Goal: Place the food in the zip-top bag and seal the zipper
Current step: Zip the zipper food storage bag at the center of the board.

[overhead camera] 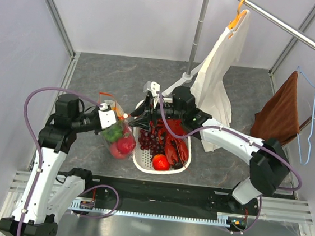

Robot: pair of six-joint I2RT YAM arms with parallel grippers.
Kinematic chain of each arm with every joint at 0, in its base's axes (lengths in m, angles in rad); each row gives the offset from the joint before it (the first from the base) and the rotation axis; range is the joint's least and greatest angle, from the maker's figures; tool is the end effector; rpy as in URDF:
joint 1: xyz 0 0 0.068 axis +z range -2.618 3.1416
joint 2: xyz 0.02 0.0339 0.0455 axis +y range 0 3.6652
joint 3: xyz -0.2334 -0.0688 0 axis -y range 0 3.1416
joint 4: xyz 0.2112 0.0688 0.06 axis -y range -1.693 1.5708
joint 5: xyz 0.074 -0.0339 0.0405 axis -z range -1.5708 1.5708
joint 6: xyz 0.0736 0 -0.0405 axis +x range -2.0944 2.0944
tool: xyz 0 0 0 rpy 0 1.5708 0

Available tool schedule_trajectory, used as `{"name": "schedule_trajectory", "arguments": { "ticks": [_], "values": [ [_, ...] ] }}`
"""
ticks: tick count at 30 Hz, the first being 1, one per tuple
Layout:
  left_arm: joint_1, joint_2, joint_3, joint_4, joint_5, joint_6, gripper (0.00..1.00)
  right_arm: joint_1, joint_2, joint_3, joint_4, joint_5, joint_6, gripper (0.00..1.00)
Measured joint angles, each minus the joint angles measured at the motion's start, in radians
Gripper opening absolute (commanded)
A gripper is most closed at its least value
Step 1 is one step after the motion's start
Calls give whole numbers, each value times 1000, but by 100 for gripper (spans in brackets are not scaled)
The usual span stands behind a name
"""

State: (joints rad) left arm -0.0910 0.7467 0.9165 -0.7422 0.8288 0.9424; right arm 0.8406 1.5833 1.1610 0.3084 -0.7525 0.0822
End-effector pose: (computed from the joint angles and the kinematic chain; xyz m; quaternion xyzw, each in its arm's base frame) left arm 0.1452 -0.0677 0.2998 0.5646 0.6035 -0.1410 0.5451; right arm 0.2074 0.3070 0.3005 -0.4841 0.5542 0.5212 0.4323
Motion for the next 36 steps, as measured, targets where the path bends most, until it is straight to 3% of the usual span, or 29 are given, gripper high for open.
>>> {"name": "schedule_trajectory", "arguments": {
  "ticks": [4, 15, 16, 18, 21, 25, 28, 32, 36],
  "values": [
    [0, -32, -15, 11, -16, -37, 2, 0, 33, 19, 29, -45, 66, 37],
    [0, -57, -35, 19, -18, -55, 2, 6, 87, 35, 106, -89, 226, 25],
    [0, -55, -35, 19, -18, -56, 2, 6, 87, 39, 111, -89, 234, 13],
    [0, -51, -35, 19, -18, -56, 2, 9, 87, 45, 124, -90, 243, 0],
    [1, -49, -35, 21, -17, -56, 4, 10, 87, 49, 122, -89, 246, 0],
    [1, -48, -34, 16, -23, -70, 39, 13, 87, 60, 80, -77, 207, 0],
    [1, -39, -15, -21, -28, -83, 54, 21, 79, 63, 27, -47, 136, 0],
    [1, -25, 47, -100, -19, -94, 68, 30, 48, 63, -45, 4, 34, 0],
    [1, -27, 119, -143, 32, -108, 69, 52, -1, 54, -79, 62, -80, 0]
  ]
}}
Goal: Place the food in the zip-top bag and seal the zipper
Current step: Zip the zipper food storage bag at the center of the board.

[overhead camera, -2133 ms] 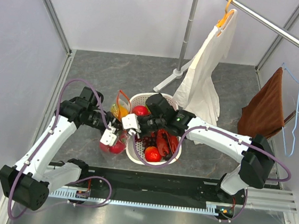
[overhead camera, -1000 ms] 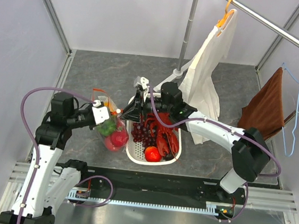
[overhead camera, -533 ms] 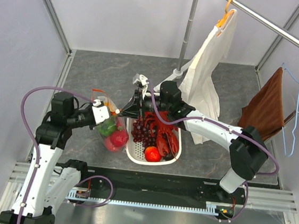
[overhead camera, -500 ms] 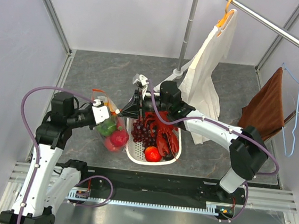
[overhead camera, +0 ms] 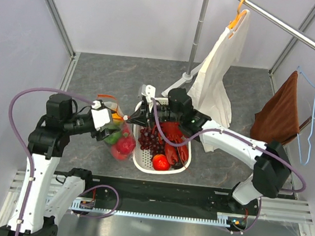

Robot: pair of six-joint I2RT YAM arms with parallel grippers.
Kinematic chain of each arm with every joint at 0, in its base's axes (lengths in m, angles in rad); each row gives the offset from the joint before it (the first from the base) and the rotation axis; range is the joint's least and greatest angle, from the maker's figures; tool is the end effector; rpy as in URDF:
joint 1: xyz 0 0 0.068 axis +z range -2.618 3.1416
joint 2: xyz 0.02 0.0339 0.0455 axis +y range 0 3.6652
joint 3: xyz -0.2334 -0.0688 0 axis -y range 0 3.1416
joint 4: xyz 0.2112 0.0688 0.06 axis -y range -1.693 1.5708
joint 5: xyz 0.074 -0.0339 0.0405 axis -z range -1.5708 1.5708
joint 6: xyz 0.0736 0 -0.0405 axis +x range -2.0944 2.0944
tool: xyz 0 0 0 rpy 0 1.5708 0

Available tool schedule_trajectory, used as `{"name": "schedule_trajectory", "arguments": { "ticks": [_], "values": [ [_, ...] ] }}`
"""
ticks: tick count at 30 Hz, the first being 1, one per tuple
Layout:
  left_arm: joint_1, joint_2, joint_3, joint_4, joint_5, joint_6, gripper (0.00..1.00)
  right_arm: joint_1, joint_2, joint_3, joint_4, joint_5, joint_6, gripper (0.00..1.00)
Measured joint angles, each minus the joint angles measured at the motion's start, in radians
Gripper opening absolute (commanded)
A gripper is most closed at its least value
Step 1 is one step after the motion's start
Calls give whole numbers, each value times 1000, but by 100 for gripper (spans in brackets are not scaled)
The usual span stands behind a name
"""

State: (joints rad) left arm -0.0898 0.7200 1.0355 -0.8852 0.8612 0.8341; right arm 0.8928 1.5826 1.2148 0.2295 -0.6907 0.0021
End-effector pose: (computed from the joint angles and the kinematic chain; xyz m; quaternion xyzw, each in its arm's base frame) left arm 0.1238 -0.0672 0.3242 0.5346 0.6244 -0.1826 0.5394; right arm 0.1961 0.3183 0.3089 -0.5063 0.5448 0.4975 0.4465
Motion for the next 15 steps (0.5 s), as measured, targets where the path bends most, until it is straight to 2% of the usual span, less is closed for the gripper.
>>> {"name": "schedule_trajectory", "arguments": {
  "ticks": [8, 15],
  "values": [
    [0, 92, 88, -21, 121, 30, 60, 79, -82, -69, -27, 64, -156, 0],
    [-4, 169, 95, -134, 172, 161, 56, 80, -105, -102, -27, 123, -192, 0]
  ]
}}
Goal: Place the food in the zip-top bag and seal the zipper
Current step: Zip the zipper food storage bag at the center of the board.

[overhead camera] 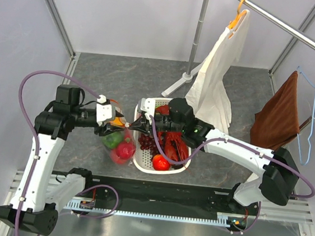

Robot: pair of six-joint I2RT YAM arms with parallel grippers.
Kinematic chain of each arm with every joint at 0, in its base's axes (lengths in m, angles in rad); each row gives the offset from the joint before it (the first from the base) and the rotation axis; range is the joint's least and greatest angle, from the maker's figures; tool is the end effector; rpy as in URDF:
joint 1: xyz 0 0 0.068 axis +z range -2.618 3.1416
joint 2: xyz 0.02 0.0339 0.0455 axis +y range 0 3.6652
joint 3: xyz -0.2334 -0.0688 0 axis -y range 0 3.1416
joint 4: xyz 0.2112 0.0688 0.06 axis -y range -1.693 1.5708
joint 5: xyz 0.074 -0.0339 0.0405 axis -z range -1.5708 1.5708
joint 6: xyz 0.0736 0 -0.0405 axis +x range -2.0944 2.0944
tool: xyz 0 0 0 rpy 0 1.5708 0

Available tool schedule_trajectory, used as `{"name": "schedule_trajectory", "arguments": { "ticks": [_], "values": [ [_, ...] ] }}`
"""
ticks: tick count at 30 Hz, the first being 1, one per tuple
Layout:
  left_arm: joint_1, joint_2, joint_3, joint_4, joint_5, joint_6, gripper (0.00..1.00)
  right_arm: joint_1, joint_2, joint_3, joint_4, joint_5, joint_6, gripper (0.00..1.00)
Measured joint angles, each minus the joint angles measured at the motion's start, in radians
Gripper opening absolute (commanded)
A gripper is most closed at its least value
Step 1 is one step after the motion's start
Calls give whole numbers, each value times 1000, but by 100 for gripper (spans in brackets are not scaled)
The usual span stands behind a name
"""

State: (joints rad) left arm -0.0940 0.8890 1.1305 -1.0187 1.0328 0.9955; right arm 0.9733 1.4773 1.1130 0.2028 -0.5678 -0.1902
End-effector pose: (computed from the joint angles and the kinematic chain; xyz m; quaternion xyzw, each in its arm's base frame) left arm 0.1367 -0.0764 0.3251 0.5788 0.5871 -0.2635 0.5009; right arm 0.1649 0.3126 0.3048 -0.5535 0.5113 0.4345 0.4933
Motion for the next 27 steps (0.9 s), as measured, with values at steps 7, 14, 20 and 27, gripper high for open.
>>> {"name": "schedule_trajectory", "arguments": {
  "ticks": [7, 14, 20, 27],
  "values": [
    [-2, -33, 0, -66, 22, 85, 53, 3, -13, -25, 8, 38, -21, 0],
    [-27, 34, 25, -90, 26, 99, 52, 18, -22, -33, 6, 45, -63, 0],
    [-50, 97, 35, -84, 24, 99, 49, 36, -39, -43, -2, 52, -108, 0],
    [-107, 97, 35, -80, 15, 99, 25, 44, -46, -49, -1, 66, -122, 0]
  ]
}}
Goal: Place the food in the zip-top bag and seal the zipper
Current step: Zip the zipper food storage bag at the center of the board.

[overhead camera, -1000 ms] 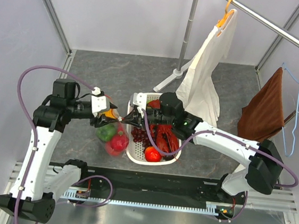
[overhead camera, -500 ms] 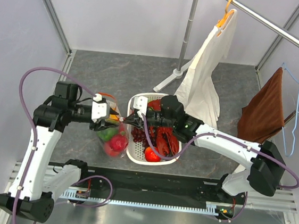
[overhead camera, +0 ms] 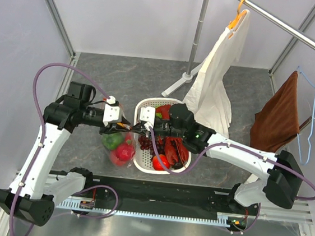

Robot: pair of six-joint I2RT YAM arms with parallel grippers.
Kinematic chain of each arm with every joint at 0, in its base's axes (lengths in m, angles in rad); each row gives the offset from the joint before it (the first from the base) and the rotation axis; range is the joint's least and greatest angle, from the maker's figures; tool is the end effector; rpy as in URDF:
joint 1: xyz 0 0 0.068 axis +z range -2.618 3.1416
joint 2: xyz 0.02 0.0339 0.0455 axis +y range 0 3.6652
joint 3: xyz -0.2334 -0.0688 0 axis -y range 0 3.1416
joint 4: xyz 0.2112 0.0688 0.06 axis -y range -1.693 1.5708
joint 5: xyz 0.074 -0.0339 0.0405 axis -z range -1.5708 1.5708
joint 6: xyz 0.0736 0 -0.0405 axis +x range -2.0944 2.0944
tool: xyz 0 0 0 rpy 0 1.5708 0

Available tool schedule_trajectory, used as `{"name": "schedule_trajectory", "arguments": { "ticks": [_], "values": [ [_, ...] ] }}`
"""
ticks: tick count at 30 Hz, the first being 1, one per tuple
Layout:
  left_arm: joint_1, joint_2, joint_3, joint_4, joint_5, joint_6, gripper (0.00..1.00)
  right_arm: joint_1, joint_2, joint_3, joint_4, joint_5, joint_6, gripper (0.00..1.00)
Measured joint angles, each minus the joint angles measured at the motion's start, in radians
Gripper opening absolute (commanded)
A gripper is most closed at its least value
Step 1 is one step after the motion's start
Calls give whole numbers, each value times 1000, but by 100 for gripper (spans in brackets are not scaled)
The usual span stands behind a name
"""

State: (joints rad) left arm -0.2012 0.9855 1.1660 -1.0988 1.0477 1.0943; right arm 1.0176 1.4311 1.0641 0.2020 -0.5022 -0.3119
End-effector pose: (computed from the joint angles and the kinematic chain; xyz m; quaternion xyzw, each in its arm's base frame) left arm 0.1394 -0.0935 0.3170 0.6228 0.5574 -0.3075 0.4549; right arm 0.1500 0.3103 0.3021 -0.5823 0.4826 0.3943 0.5221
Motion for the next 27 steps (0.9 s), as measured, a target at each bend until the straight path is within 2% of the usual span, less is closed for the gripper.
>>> {"name": "schedule_trajectory", "arguments": {
  "ticks": [3, 7, 19, 27],
  "values": [
    [-5, 2, 0, -3, -2, 0, 10, -1, -3, -4, 2, 15, -6, 0],
    [-9, 5, -1, -3, -19, 0, 3, -1, -3, -10, 3, 28, -11, 0],
    [5, 11, -43, 2, -89, 42, 2, 0, -32, -57, 0, 42, -43, 0],
    [121, 37, -45, 4, -119, 98, 2, 0, -47, -63, 10, 56, -44, 0]
  ]
}}
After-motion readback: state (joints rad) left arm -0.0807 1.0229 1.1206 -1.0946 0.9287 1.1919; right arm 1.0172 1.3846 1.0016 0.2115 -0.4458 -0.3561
